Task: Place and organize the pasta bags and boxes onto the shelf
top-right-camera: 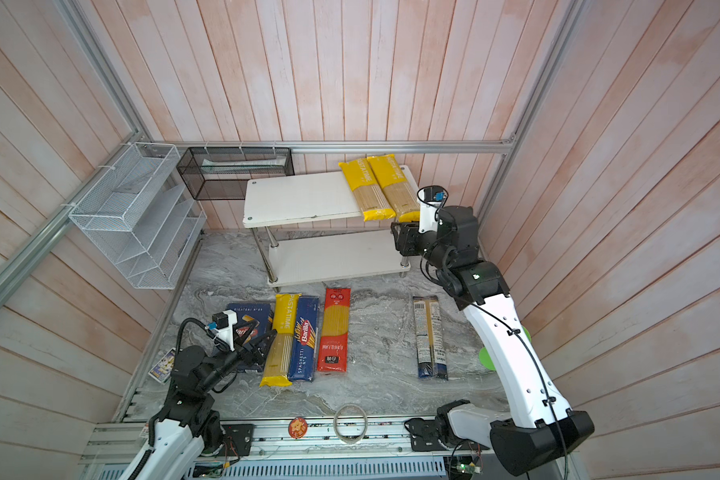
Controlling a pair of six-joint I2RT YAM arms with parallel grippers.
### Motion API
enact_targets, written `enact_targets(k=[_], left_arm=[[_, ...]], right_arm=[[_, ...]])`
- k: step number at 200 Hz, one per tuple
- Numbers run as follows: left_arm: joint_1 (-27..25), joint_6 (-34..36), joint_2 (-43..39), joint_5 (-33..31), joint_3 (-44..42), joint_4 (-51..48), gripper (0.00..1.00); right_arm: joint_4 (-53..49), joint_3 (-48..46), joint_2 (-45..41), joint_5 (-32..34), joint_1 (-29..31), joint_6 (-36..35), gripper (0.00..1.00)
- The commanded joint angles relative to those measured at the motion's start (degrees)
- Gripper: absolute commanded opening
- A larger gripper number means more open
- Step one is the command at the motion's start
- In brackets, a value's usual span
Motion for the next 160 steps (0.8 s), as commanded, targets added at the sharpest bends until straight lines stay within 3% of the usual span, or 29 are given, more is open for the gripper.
enact_targets(k=[1,160], left_arm=[[-0.2,0.4,-0.7,0.5,-0.8,0.9,1.0],[-0.2,0.5,-0.7,0.5,-0.8,0.9,1.0]], right_arm=[[2.7,-0.5,1.5,-4.1,-1.1,1.4,0.55],[4.6,5.5,9.9,-5.8,-1.9,0.8,0.56]])
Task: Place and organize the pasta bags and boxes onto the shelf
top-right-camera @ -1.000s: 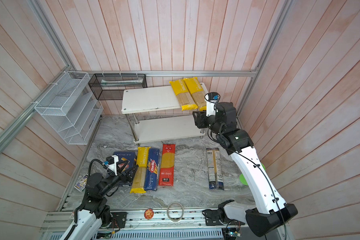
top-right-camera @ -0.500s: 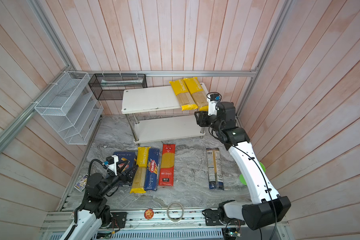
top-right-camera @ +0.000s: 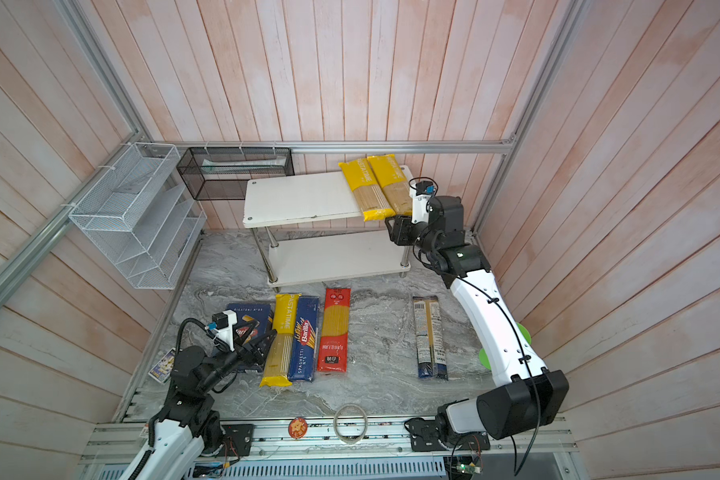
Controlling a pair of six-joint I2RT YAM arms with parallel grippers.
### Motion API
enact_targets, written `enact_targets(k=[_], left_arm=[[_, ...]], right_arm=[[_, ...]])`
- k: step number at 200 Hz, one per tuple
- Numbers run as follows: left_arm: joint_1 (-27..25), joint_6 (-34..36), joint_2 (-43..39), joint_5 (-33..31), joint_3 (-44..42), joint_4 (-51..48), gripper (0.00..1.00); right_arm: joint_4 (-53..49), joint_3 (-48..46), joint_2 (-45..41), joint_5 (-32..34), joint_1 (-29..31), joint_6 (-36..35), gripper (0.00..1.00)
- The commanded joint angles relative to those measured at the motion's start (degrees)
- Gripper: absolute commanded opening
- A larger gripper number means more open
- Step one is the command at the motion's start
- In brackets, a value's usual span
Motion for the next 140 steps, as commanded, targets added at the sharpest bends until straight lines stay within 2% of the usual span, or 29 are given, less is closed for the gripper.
enact_targets(k=[1,51,108,140], left_arm=[[-0.2,0.5,-0.5,0.5,-0.9,0.9,1.0],[-0.2,0.4,-0.5,0.5,-0.9,0.8,1.0],[-0.2,0.4,-0.7,0.8,-0.9,1.1,1.0],[-0.2,0.4,-0.6,0.9,-1.0,1.2,1.0]], right_arm=[[0.9,2.2,0.4,-1.2,-0.2,-0.1,0.56],[-1.4,-1.0,-4.1,-1.2,-0.2,-1.1,0.56],[-3.6,-11.5,-14.5,-1.1,-0.3,-0.4,0.57],[-1.5,-18.7,-21.4,-2.3,-0.1,1.7,0.57]])
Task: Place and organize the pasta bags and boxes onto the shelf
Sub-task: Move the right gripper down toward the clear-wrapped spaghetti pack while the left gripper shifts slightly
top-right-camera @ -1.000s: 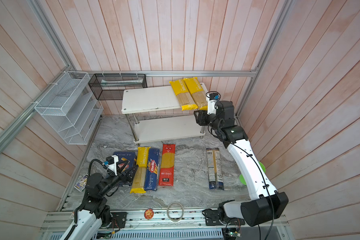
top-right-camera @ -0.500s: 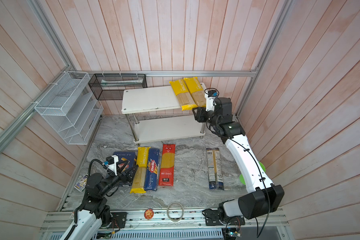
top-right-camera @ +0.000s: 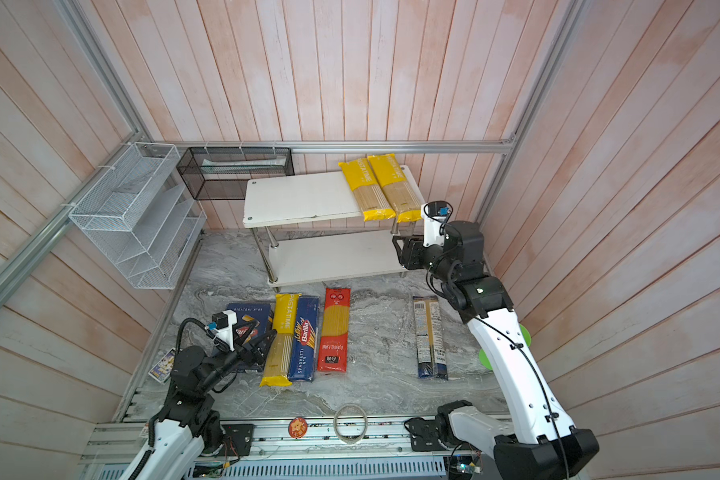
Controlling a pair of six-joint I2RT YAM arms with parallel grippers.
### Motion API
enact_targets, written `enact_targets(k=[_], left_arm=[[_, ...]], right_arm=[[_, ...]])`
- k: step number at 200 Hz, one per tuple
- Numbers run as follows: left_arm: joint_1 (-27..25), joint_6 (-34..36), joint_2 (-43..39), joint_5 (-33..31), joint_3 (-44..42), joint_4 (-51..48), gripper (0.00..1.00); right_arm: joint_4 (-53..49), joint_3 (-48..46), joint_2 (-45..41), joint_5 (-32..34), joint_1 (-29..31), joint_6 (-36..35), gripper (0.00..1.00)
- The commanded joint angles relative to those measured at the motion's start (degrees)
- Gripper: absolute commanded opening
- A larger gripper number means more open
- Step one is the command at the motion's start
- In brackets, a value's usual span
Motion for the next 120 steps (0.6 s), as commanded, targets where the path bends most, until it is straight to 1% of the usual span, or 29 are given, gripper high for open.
enact_targets(k=[1,27,42,81,101,120], left_arm=[[-0.2,0.4,-0.4,0.9,-1.0,1.2,1.0],[-0.2,0.5,-0.2,1.7,-1.0,1.7,0.99],[-0.2,0.6,0.0,1.7,-1.0,1.8,0.99],[-0.3,0.6,2.3,3.1,-0.7,3.2,1.0],[-0.5,0.7,3.5,5.4,-0.7,4.6,1.0],[-1.1,0.8,3.8,4.3,-0.4,4.4,1.0]], right_arm=[[0.6,-4.4,-3.9,-1.8,-0.1,1.6,0.57],[2.2,-11.6,-8.4,-2.2,0.0,3.9,0.57],[1.3,-15.7,-9.8,-1.0,0.0,4.0,0.57],[-5.4,-20.8,-11.0,8.4,0.0,4.0,0.65],[-5.1,-24.4,-12.8,12.3,0.0,5.2,0.66],[-4.1,-28.0,-14.0,16.8,0.0,6.3,0.67]])
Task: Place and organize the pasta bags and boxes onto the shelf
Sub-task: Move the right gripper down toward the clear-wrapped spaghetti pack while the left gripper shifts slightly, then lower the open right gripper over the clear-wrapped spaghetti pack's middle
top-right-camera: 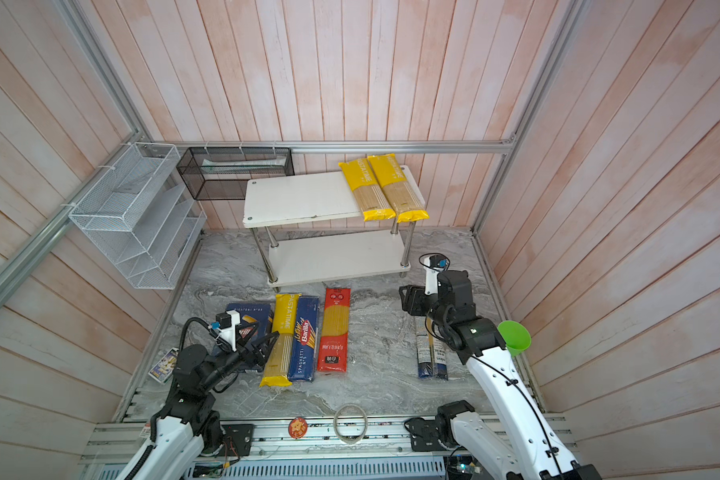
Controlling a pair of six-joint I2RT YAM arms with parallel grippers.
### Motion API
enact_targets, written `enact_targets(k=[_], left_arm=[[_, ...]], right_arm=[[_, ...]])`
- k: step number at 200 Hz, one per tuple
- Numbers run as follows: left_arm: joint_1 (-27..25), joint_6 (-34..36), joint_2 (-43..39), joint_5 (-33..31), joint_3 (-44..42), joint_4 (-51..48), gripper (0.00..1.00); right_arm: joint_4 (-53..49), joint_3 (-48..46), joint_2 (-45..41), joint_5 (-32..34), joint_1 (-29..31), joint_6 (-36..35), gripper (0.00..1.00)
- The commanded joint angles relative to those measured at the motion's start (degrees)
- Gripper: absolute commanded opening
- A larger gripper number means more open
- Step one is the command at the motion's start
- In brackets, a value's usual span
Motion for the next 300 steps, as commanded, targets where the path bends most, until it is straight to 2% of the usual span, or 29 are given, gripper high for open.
enact_targets(k=[1,34,45,86,128,172,229,300], left_arm=[[-0.9,0.9,0.3,1.2,-0.1,2.0,1.0],[-1.9,1.2,0.2,-0.2,-0.1,1.7,1.0],[-2.5,1.8,0.4,-0.8,-0.1,1.7,1.0],[-9.1,5.4,3.6,-5.5,1.5,1.2,1.0],[-12.2,7.0,8.7,-6.2,3.3,1.5,1.0],[-13.3,7.4,8.3,-7.1,3.2,1.3,1.0],[-13.5,7.5,8.4,-7.1,3.3,1.2,1.0],[-13.7,7.4,8.2,-7.5,3.3,1.0,1.0]], right_arm=[[-0.8,-3.5,-1.9,8.1,-0.1,1.9,0.68],[1.2,-9.0,-1.2,13.0,-0.1,2.3,0.74],[1.0,-10.0,-0.5,14.2,-0.1,2.6,0.79],[3.3,-13.7,0.5,16.7,-1.5,5.7,0.88],[8.7,-15.1,5.0,9.5,-4.6,8.0,0.89],[10.1,-16.9,9.9,11.4,-5.3,9.2,0.91],[13.9,-20.6,11.3,8.6,-7.5,9.7,0.91],[13.0,-22.3,12.0,0.2,-7.7,9.7,0.93]])
